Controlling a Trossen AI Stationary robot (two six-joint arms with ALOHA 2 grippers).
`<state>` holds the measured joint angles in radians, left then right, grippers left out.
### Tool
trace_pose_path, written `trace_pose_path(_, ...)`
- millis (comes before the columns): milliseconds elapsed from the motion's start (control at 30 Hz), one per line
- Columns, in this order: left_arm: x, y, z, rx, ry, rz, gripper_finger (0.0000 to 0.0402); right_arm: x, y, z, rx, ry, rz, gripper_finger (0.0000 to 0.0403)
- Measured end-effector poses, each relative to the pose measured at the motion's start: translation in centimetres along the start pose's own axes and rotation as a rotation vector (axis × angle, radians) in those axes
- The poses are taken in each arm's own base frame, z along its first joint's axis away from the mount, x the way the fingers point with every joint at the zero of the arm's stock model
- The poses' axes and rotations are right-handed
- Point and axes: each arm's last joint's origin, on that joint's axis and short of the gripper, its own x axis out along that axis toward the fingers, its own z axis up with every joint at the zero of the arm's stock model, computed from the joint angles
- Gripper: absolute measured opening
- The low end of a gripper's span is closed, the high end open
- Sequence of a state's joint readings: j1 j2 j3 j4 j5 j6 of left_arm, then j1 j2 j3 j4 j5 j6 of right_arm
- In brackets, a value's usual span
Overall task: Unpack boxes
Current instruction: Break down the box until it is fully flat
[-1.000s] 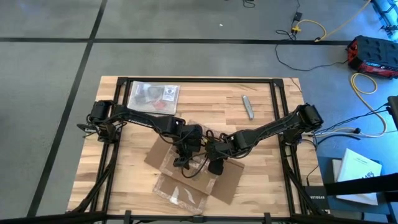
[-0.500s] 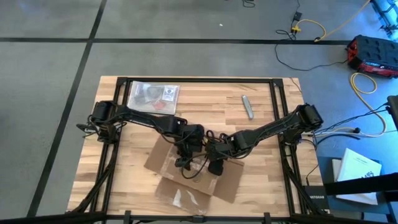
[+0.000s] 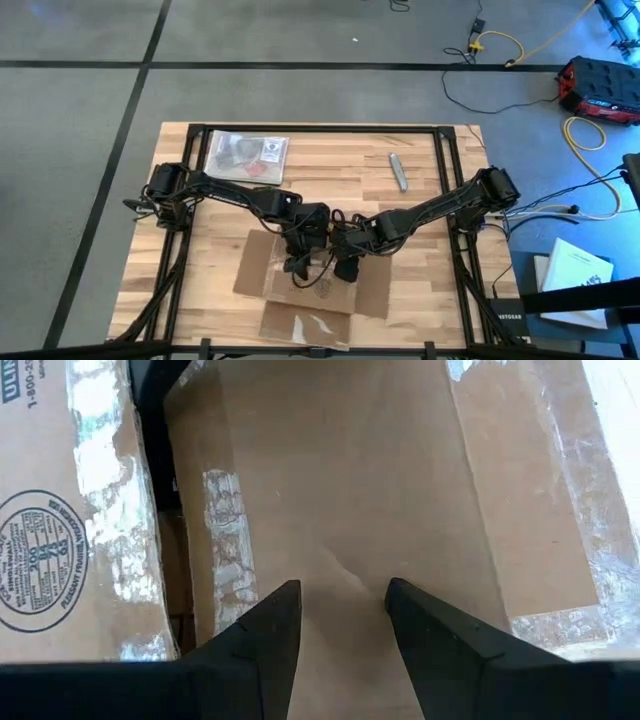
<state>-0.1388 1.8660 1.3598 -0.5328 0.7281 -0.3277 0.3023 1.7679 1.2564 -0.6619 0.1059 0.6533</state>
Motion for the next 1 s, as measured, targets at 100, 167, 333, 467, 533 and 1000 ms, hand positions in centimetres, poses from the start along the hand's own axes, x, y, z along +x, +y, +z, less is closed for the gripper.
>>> trace_pose_path(100, 0.0, -0.1, 0.0, -0.009, 0.003, -0.009, 0.0238, 0.0, 0.0, 0.0, -0.001, -0.002, 0.000, 0.0147)
trace_pose_path(167, 0.1, -0.2, 0.0, -0.016, 0.005, -0.013, 0.0238, 0.0, 0.0, 0.0, -0.002, -0.004, -0.001, 0.0147)
trace_pose_path(333, 0.2, -0.5, -0.1, -0.024, 0.014, -0.037, 0.0238, 0.0, 0.0, 0.1, -0.004, -0.009, -0.005, 0.0147)
trace_pose_path(467, 0.3, -0.8, -0.2, -0.023, 0.021, -0.045, 0.0238, 0.0, 0.0, 0.1, -0.006, -0.017, -0.016, 0.0147)
trace_pose_path(533, 0.4, -0.8, -0.2, -0.021, 0.024, -0.046, 0.0238, 0.0, 0.0, 0.1, -0.007, -0.017, -0.018, 0.0147)
trace_pose_path(1000, 0.5, -1.8, 0.3, -0.048, 0.021, -0.184, 0.0237, -0.1, -0.3, -0.2, -0.011, 0.023, -0.035, 0.0147)
